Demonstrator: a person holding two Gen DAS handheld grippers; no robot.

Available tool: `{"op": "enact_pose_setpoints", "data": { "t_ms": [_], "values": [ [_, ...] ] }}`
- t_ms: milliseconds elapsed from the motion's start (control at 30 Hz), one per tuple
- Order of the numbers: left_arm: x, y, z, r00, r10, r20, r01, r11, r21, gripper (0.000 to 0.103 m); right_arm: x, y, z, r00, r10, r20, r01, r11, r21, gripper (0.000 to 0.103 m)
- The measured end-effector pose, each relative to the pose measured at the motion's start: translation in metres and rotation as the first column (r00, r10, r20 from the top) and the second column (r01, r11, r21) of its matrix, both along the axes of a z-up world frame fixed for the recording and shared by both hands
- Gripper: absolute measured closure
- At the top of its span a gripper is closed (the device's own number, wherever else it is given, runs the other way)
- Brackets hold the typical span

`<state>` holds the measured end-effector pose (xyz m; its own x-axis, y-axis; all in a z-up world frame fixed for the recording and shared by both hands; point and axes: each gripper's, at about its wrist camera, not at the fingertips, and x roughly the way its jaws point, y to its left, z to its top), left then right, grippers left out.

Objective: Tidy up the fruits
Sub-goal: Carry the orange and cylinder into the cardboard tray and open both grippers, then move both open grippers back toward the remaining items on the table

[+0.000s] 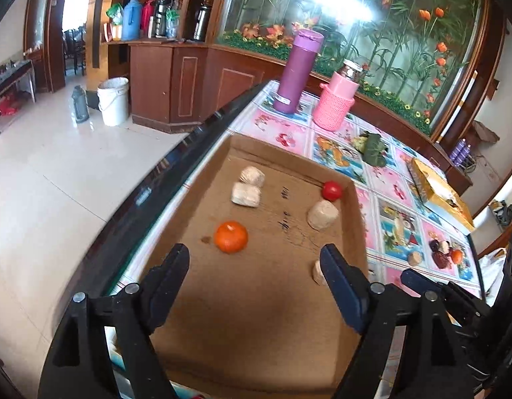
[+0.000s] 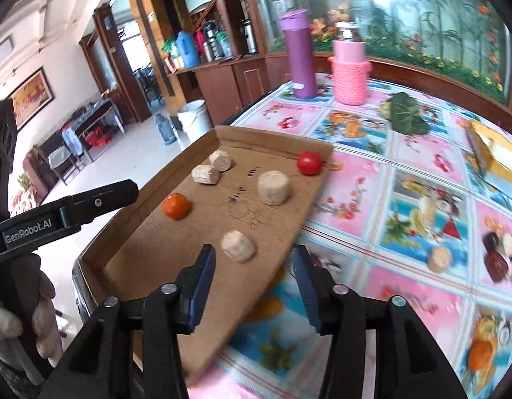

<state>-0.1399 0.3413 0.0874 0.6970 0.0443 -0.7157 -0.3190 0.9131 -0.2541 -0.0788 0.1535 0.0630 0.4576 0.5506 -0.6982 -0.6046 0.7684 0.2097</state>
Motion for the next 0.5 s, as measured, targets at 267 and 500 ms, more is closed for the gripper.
{"op": "enact_pose_setpoints", "data": {
  "t_ms": [267, 500],
  "values": [
    [0.008, -0.067, -0.008, 0.990, -0.140, -0.029, 0.141, 0.989, 0.047, 0.023, -0.018, -0.075, -0.004, 0.984, -0.167, -0.057, 0.170, 0.983, 0.063, 0.046],
    [0.006, -0.119, -0.007, 0.980, -0.196, -0.045, 0.201, 0.959, 0.200, 0.023, -0.026, -0.110, -0.004, 0.968, -0.247, -0.055, 0.251, 0.964, 0.089, 0.042]
  ]
}}
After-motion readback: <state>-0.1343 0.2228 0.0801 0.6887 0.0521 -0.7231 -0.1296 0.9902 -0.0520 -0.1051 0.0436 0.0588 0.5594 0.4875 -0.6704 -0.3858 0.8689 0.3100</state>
